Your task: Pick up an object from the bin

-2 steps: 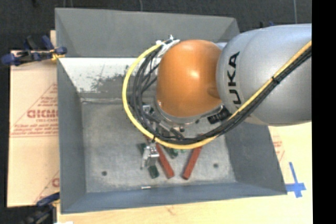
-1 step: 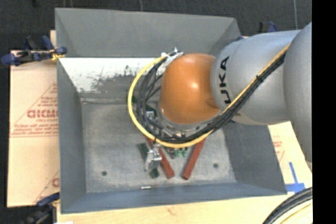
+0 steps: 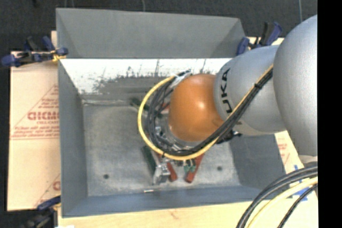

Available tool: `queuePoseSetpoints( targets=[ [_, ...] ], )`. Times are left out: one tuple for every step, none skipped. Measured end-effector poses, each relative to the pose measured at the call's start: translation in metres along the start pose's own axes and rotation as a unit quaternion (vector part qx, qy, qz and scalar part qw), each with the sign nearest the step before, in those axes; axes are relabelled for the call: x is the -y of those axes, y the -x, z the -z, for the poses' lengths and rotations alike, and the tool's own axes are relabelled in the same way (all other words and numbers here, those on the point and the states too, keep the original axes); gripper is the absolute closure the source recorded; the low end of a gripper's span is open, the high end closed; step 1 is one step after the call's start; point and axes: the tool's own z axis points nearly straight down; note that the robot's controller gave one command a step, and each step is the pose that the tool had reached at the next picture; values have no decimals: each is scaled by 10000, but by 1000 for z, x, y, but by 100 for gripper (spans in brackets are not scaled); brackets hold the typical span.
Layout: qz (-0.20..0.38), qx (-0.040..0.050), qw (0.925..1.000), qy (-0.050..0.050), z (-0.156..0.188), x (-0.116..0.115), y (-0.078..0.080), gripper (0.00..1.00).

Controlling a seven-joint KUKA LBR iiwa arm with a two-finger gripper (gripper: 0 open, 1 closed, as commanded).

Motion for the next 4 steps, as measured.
queuePoseSetpoints(
  targets=[
    [177,12,9998,5,-20,20,16,0],
    [-1121,202,9935,60,-19,29,29,100],
    [-1127,201,9934,61,-19,29,29,100],
    [-1528,150,9881,84,-21,59,23,100]
  ],
)
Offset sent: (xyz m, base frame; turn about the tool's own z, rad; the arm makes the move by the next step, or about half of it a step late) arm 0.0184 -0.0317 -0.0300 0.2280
